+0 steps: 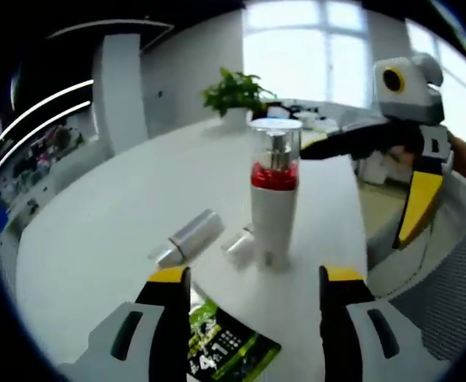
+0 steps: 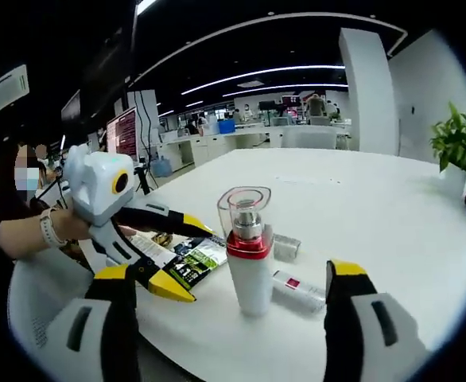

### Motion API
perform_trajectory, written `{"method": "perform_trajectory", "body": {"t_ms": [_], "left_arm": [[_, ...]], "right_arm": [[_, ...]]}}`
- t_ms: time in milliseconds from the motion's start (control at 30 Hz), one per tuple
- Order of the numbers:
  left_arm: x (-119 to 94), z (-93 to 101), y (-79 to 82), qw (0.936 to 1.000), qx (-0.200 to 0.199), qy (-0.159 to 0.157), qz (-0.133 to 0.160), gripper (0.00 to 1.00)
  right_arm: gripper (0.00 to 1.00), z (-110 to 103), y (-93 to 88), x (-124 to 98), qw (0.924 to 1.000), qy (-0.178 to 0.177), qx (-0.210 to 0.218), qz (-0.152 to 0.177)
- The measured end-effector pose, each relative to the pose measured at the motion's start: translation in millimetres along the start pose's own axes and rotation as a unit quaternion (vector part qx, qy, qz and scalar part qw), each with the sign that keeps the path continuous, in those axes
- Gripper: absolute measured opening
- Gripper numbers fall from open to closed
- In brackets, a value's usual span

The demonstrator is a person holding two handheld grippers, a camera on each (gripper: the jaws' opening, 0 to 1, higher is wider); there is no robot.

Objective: Arrange the skincare products in the storage area until every visible bottle or jar stands upright without overlapping.

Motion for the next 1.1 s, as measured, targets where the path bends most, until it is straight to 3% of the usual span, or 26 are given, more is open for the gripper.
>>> {"method": "perform_trajectory", "body": {"t_ms": [67, 233, 400, 733, 1100], "left_arm": [[-1.7, -2.3, -1.3, 1.0, -0.002, 0.004, -0.005, 0.62], [-11.3, -7.8, -4.9, 0.9997, 0.004, 0.018, -0.018, 0.63], [-30.0, -17.5, -19.0, 0.9963, 0.041, 0.035, -0.067, 0.64], [-68.8, -40.8, -44.2, 0.9894, 0.049, 0.05, -0.127, 0.56], [-83.9, -53.7, -72.2, 0.9769, 0.057, 0.027, -0.204, 0.48]], "right_arm": [[0.99, 3.4, 6.2, -3.2, 0.9995, -0.016, -0.013, 0.022], [0.99, 5.2, 3.2, -2.0, 0.9997, -0.019, -0.012, 0.013], [0.99, 2.6, 1.4, -0.8, 0.9995, -0.014, -0.025, 0.008], [0.99, 3.4, 3.9, -1.2, 0.9998, -0.004, -0.01, 0.018], [0.99, 3.7, 2.8, -0.6, 0.9998, 0.0, -0.009, 0.015]]}}
Point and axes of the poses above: the point that each gripper's makers call its tool centre point, and the gripper's own axes: x roughly forward along the fingers, z roughly to its right, y roughly out of its top, the point moved 5 cm from there along -x, roughly backward along the fingers, and after that the axes turned 5 degrees about -y, right-handed, at the moved point
